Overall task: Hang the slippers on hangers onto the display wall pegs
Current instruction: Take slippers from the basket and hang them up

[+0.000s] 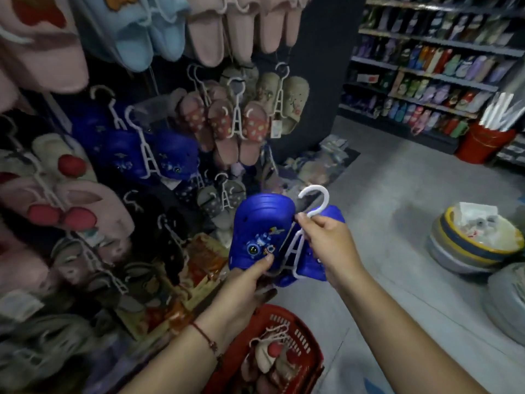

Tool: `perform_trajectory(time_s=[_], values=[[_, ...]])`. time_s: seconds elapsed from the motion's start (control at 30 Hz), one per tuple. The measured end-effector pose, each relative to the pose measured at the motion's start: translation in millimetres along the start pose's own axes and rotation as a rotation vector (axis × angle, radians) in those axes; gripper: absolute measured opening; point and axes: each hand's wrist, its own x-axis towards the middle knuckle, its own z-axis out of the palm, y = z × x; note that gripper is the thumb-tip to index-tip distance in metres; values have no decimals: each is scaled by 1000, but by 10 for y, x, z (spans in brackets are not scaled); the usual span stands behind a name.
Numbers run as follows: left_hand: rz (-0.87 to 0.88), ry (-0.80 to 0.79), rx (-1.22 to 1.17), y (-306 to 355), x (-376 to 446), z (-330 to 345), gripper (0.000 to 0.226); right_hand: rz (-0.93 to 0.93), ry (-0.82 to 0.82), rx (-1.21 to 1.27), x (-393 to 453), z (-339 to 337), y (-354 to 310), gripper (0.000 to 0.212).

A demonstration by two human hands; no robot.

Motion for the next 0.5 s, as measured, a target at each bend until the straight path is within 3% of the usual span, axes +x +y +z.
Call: perform_trajectory(time_s=[0.2,0.33,0.4,0.5], values=[[0,216,55,-339,-205,50,39,-160,-182,-215,74,55,226,50],[-158,327,484,-358,-367,-229,61,-226,-294,-297,109,224,309,41],[-58,454,645,-332,-385,-412,68,-257,-340,-324,124,305,317,34],[244,598,682,-187,-380,-574,61,-306,-370,-390,148,427,230,33]])
